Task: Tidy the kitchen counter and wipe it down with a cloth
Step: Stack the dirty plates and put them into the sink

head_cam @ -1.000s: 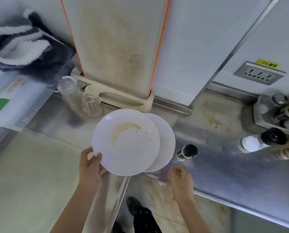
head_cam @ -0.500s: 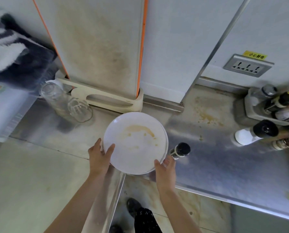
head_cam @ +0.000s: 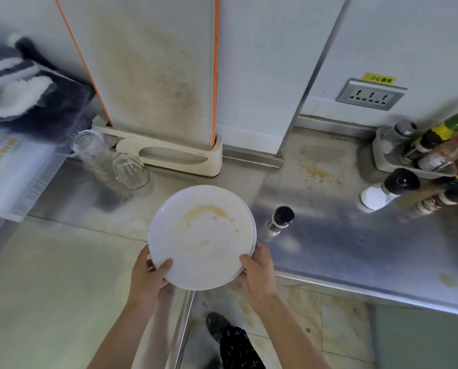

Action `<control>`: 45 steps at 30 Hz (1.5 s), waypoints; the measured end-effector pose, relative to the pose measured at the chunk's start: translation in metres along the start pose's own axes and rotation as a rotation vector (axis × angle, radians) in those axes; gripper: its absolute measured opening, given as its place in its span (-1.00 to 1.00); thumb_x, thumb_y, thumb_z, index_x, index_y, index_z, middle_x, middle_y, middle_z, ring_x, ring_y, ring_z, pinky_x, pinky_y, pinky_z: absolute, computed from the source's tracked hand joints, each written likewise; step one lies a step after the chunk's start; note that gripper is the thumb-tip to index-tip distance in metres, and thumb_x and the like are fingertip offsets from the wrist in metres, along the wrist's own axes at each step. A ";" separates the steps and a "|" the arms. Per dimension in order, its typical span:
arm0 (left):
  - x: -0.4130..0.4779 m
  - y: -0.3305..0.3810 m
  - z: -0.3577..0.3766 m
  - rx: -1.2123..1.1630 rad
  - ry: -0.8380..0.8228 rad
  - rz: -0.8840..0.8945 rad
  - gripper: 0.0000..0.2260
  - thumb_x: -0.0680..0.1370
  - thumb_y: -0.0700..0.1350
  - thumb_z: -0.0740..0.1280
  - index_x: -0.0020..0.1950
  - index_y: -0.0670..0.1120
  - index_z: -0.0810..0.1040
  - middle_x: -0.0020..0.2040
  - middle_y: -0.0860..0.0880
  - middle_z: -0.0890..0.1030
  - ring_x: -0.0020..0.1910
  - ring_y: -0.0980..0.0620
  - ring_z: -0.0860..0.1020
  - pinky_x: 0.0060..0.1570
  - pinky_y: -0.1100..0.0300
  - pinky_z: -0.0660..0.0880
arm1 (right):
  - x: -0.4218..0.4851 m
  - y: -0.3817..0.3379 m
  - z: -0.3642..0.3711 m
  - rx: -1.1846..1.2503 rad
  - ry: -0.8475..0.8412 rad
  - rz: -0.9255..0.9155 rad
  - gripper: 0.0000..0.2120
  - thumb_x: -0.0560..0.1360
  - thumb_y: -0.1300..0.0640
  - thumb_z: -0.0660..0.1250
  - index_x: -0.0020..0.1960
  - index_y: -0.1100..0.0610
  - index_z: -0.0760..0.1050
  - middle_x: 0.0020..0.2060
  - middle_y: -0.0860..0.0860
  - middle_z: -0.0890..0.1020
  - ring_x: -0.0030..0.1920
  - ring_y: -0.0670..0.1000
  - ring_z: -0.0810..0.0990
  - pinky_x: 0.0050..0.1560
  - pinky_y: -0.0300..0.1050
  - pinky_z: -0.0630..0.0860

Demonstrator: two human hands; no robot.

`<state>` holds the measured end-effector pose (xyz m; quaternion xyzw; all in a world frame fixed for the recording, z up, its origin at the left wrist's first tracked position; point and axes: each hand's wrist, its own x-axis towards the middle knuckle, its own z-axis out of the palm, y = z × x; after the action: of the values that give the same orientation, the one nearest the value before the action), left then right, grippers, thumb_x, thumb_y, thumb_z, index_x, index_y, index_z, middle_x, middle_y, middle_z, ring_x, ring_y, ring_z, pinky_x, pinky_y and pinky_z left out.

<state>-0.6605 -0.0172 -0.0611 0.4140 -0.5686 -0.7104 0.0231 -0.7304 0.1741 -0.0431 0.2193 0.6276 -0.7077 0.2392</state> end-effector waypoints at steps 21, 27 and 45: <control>-0.241 -0.061 0.111 0.356 -0.610 0.253 -0.66 0.43 -0.26 0.41 0.00 0.18 0.52 -0.10 0.15 0.66 -0.08 0.14 0.60 -0.06 0.06 0.53 | -0.265 0.077 -0.228 0.516 0.474 -0.232 -0.75 0.48 0.43 0.19 0.08 0.19 0.45 -0.10 0.10 0.65 -0.18 0.00 0.62 -0.30 -0.13 0.54; -0.320 -0.116 0.215 0.535 -0.899 0.204 -0.60 0.28 -0.10 0.48 0.05 0.18 0.52 -0.12 0.16 0.66 -0.14 0.17 0.62 -0.09 0.05 0.55 | -0.333 0.113 -0.333 0.729 0.762 -0.279 -0.71 0.48 0.44 0.19 0.13 0.18 0.45 -0.05 0.13 0.66 -0.08 0.11 0.61 -0.12 0.04 0.54; -0.534 -0.275 0.546 0.695 -1.225 -0.098 -0.73 0.57 -0.19 0.22 0.26 -0.06 0.47 -0.01 -0.03 0.61 -0.13 -0.01 0.56 -0.20 0.04 0.54 | -0.406 0.138 -0.668 1.020 1.188 -0.341 -0.67 0.43 0.48 0.21 0.09 0.17 0.43 -0.12 0.07 0.67 -0.18 -0.02 0.61 -0.26 -0.15 0.54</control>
<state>-0.5251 0.7792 0.0179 -0.0517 -0.6540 -0.5933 -0.4665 -0.3183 0.8500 0.0190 0.5430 0.2739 -0.6991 -0.3759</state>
